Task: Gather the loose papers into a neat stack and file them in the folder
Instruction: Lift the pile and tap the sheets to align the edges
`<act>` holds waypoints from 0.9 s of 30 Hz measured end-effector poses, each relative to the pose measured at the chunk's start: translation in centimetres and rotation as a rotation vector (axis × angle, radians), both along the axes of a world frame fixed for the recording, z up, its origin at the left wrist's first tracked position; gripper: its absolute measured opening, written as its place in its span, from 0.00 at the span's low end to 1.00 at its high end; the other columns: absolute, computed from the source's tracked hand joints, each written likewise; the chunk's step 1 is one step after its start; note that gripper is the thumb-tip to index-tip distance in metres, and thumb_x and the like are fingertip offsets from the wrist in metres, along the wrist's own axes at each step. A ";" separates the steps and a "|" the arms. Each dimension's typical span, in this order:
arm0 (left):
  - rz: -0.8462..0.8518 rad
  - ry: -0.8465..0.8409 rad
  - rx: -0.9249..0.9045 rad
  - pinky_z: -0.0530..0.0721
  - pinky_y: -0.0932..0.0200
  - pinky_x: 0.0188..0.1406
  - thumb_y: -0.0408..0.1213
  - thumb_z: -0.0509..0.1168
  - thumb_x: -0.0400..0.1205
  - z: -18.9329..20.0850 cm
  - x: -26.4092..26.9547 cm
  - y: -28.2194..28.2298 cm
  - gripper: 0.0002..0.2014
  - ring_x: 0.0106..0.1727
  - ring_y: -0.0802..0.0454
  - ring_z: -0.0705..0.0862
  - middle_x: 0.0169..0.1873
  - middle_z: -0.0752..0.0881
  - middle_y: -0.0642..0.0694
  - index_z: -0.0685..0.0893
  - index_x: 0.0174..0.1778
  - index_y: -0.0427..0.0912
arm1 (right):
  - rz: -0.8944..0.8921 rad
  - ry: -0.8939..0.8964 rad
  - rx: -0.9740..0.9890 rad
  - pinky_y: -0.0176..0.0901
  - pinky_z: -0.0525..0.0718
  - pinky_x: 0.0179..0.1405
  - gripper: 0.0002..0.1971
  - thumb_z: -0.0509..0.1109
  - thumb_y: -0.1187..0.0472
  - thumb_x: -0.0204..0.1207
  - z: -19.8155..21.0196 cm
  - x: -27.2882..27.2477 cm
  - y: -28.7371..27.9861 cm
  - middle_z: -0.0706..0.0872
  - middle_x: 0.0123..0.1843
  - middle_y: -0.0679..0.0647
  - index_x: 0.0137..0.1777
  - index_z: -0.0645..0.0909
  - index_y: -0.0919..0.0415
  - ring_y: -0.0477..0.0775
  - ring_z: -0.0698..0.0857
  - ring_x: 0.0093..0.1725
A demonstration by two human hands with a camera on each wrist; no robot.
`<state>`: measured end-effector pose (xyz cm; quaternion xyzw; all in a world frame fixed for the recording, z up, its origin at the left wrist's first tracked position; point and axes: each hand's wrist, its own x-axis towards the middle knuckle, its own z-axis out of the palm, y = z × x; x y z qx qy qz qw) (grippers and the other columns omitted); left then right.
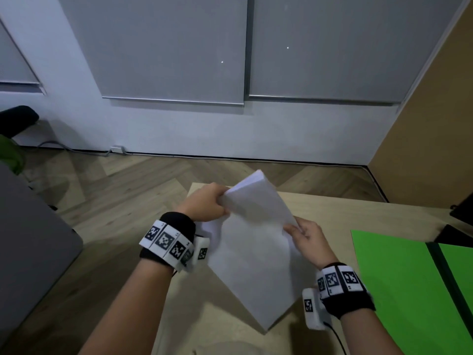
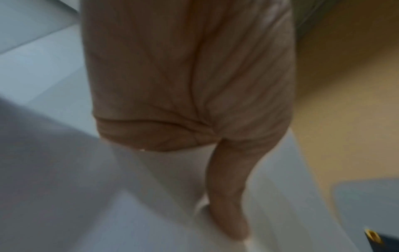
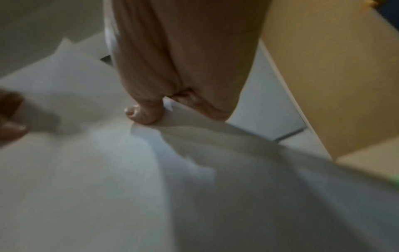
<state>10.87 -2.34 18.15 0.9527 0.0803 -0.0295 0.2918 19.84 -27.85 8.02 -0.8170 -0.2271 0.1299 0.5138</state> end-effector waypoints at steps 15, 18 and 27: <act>0.131 -0.447 -0.938 0.85 0.71 0.47 0.30 0.71 0.76 -2.0 -0.9 -0.9 0.10 0.43 0.65 0.89 0.41 0.93 0.56 0.89 0.51 0.44 | -0.077 0.056 0.438 0.30 0.85 0.47 0.08 0.68 0.62 0.78 5.0 -0.4 0.3 0.92 0.47 0.42 0.53 0.85 0.50 0.35 0.88 0.48; 0.100 -0.292 -0.829 0.84 0.67 0.53 0.30 0.69 0.81 -4.2 -0.8 -1.6 0.12 0.52 0.58 0.87 0.52 0.91 0.46 0.88 0.59 0.37 | -0.048 0.027 0.364 0.34 0.83 0.46 0.10 0.68 0.52 0.76 5.1 -0.5 1.1 0.92 0.47 0.44 0.53 0.87 0.50 0.39 0.88 0.48; 0.201 -0.510 -0.898 0.83 0.69 0.41 0.34 0.65 0.84 -2.5 -0.3 -3.0 0.08 0.40 0.63 0.85 0.39 0.89 0.56 0.89 0.50 0.47 | -0.131 -0.055 0.334 0.34 0.84 0.43 0.15 0.64 0.47 0.77 7.3 -0.5 1.6 0.89 0.42 0.48 0.52 0.87 0.55 0.39 0.86 0.40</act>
